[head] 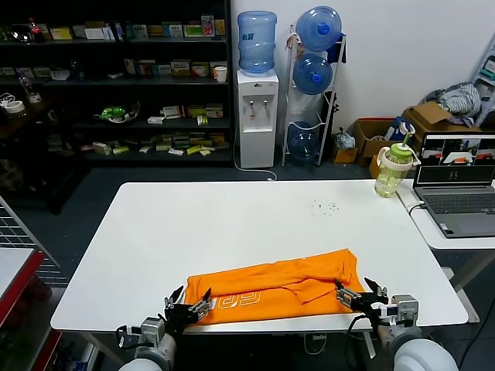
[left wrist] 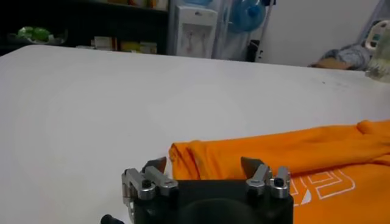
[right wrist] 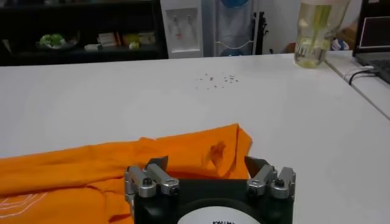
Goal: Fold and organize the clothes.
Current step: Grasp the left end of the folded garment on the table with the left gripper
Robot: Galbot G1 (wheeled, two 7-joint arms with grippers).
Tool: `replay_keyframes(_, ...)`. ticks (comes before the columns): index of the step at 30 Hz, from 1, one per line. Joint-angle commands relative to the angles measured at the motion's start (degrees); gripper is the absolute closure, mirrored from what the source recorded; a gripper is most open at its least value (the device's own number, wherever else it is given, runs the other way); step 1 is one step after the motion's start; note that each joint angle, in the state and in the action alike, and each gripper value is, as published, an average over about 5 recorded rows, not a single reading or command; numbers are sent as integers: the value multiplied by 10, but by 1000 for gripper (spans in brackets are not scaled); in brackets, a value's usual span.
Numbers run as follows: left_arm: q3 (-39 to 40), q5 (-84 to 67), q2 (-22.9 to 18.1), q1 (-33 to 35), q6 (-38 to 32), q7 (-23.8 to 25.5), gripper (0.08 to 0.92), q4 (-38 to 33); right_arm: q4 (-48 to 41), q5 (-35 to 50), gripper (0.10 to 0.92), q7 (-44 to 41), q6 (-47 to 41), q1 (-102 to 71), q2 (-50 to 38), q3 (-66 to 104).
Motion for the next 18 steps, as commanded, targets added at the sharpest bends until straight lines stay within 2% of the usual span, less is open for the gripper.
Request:
replay_keyframes(1,3,7,-6,1,-3,-2,194,30,6,-4,203,-2,1,-13,1,8)
replay_keyframes(3,6,8,-7,2,-3,-4,229,31,8,-4,203,-2,1,-13,1,8)
replay_keyframes(18,8,6,-9,8,-8,-9,657,7,8,-9,203,-1,5,-14,4,7)
